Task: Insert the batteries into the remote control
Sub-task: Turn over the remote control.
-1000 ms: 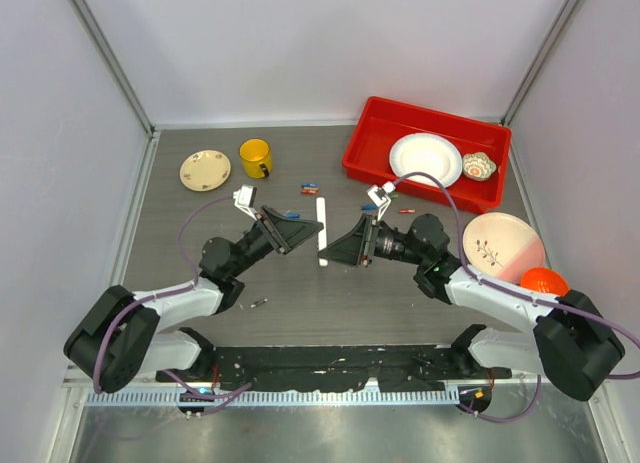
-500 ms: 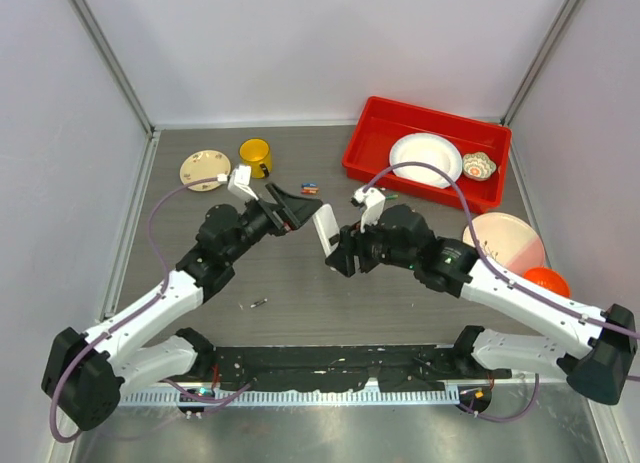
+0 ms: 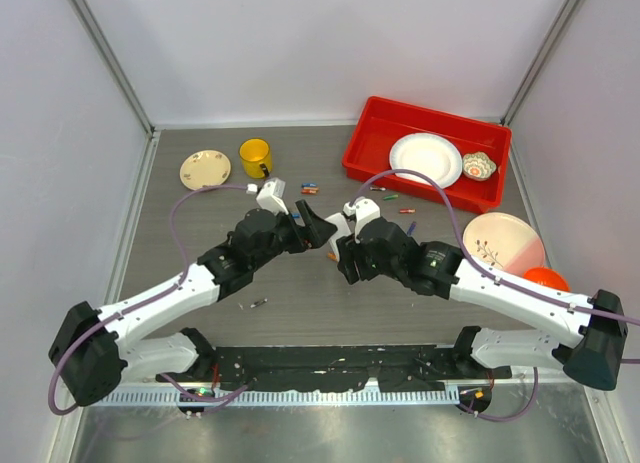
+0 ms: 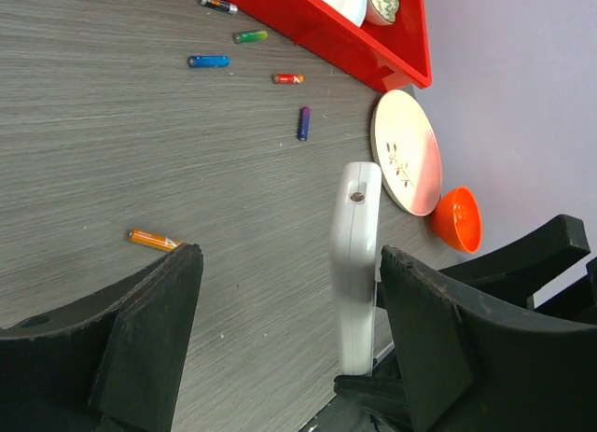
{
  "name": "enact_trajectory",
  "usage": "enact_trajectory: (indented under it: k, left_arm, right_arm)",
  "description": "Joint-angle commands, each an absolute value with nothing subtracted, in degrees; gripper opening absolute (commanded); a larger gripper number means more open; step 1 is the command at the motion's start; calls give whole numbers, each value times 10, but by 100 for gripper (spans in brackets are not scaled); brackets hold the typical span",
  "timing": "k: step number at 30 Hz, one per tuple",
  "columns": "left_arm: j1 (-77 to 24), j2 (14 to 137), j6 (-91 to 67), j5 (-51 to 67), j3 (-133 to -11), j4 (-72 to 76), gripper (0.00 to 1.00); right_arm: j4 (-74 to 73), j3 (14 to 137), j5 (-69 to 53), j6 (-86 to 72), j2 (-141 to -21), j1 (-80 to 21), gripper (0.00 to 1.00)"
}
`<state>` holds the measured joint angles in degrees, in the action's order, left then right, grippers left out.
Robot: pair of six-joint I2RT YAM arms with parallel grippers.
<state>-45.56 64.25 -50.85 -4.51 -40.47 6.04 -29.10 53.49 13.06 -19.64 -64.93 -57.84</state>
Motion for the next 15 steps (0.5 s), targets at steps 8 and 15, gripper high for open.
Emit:
enact_trajectory:
  k: [8,15]
  left_arm:
    - [-476,686,-518,-24,-422,124,73]
    - [-490,708,-520,-24,-418,144,59]
  right_arm:
    - [-266,564,150,-194,-658,-591,18]
    - [-265,563,146,-192,-658,-591,18]
